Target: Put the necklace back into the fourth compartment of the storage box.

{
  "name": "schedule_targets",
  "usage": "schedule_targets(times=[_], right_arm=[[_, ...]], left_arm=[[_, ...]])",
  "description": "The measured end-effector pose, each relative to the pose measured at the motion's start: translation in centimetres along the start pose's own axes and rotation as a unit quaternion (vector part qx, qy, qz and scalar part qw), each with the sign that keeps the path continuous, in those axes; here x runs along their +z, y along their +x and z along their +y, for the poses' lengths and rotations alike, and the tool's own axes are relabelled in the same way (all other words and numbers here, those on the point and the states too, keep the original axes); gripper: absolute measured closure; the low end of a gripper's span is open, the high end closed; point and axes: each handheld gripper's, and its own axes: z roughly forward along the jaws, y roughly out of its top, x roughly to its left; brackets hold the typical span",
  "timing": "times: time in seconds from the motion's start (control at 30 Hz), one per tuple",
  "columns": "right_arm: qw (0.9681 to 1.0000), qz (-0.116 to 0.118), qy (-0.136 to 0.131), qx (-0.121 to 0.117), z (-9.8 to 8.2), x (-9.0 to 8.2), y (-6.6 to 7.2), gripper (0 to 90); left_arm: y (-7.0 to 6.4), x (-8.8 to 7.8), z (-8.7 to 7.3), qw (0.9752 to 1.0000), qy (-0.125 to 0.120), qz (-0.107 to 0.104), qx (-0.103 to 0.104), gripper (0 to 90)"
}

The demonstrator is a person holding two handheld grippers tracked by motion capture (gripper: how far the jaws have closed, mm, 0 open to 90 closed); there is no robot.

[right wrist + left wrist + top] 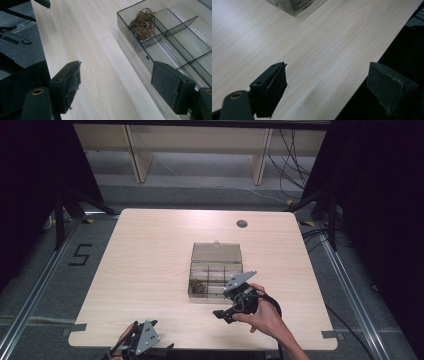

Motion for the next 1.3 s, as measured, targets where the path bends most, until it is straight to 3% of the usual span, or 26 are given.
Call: schedule_targets(times=[0.33,0.37,0.43,0.53,0.8,0.9,1.03,1.2,1.23,1.3], right_arm=[[1.0000,0.005,0.003,0.003,-1.0,0.0,-0.3,24.0],[0.9999,-0.006,-0.005,0.009,-1.1,0.1,-0.2,24.0],[1.0000,0.005,0.001,0.003,-1.2,0.0,-0.2,24.0],[0.9999,-0.002,0.004,0.013,-1.4,0.0,0.0,24.0],[1.0000,0.004,-0.002,0.002,-1.7,0.0,-0.1,21.7],[0.9999,-0.007,-0.008,0.006,-1.9,-0.1,0.0,20.5],[0.9999,0.003,-0.009,0.007,-2.0,-0.1,0.0,19.7],[0.9999,-0.008,-0.008,0.007,-2.2,0.0,0.2,19.3],[0.9999,-0.002,-0.012,0.000,-2.2,-0.1,0.1,19.3],[0.9999,-0.005,-0.012,0.008,-2.4,-0.4,0.2,19.4]], left_arm=[[0.0,0.0,0.0,1.0000,0.000,-0.001,-0.003,15.6],[-0.1,0.0,0.0,1.0000,0.000,-0.001,-0.004,15.6],[0.0,0.0,0.0,1.0000,-0.003,0.000,-0.005,15.6],[0.0,0.0,0.0,1.0000,-0.003,0.002,-0.004,15.6],[-0.1,-0.1,0.0,1.0000,0.000,0.001,0.002,15.6],[0.0,-0.1,0.0,1.0000,-0.005,0.003,-0.004,15.6],[0.2,-0.1,-0.1,1.0000,0.000,0.003,-0.004,15.6],[0.2,-0.1,-0.2,1.0000,-0.003,0.003,-0.006,15.6],[0.2,-0.1,-0.2,1.0000,-0.001,0.005,-0.005,15.6],[0.2,0.0,-0.2,1.0000,0.000,0.000,-0.004,15.6]])
